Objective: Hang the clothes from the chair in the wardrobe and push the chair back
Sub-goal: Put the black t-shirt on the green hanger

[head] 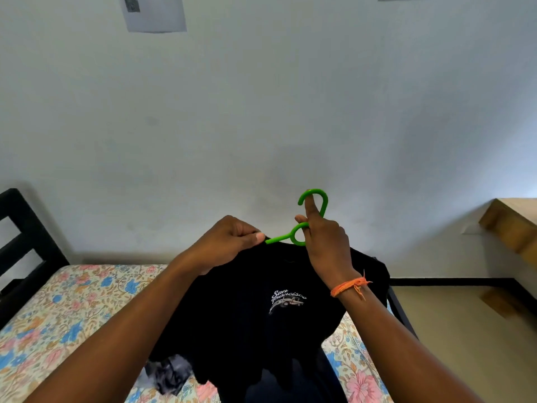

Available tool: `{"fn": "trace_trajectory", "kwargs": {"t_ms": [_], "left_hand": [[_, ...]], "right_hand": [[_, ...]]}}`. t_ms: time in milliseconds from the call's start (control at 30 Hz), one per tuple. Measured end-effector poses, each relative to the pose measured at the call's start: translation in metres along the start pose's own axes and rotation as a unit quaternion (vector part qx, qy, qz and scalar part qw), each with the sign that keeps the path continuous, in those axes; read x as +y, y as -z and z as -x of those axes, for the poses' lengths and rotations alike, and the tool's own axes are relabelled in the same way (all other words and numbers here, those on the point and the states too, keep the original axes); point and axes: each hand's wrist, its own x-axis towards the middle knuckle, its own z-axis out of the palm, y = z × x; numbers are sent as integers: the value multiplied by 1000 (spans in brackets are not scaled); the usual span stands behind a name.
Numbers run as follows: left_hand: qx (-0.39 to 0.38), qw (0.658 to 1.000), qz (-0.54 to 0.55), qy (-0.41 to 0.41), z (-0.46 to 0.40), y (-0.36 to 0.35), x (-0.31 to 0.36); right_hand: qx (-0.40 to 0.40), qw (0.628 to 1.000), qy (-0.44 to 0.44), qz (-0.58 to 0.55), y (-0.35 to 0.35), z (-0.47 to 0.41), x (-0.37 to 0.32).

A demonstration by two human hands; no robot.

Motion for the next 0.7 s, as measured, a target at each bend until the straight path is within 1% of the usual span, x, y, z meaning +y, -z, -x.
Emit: {"fn": "trace_trajectory", "kwargs": {"t_ms": [67, 100, 133, 200, 267, 367, 433, 500, 600, 633, 700], "left_hand": [[63, 994, 92, -11, 0, -6, 6], [92, 985, 145, -18, 1, -10, 12], [109, 975, 192, -26, 2, -14, 19], [103, 968, 222, -53, 3, -20, 32], [78, 980, 164, -80, 4, -21, 36], [36, 996, 18, -81, 4, -16, 29], [43, 996, -32, -78, 5, -14, 20], [74, 991, -70, -83, 7, -11, 9], [71, 982, -158, -69, 11, -9, -6], [59, 976, -202, -64, 13, -9, -10], [46, 950, -304, -64, 15, -14, -17]], "right_hand": [[-11, 1000, 10, 16, 1, 2, -1], [-16, 1000, 15, 21, 0, 5, -2], [-18, 999, 21, 22, -2, 7, -4], [-25, 999, 24, 21, -6, 10, -5], [-35, 999, 0, 16, -9, 8, -4], [-6, 998, -36, -43, -10, 1, -2], [4, 997, -38, -68, -8, -3, -1], [18, 995, -44, -82, -2, -7, -1], [43, 996, -41, -73, 6, -15, -4], [40, 997, -36, -60, 8, -16, -5], [27, 998, -37, -40, 9, -16, -5]]}}
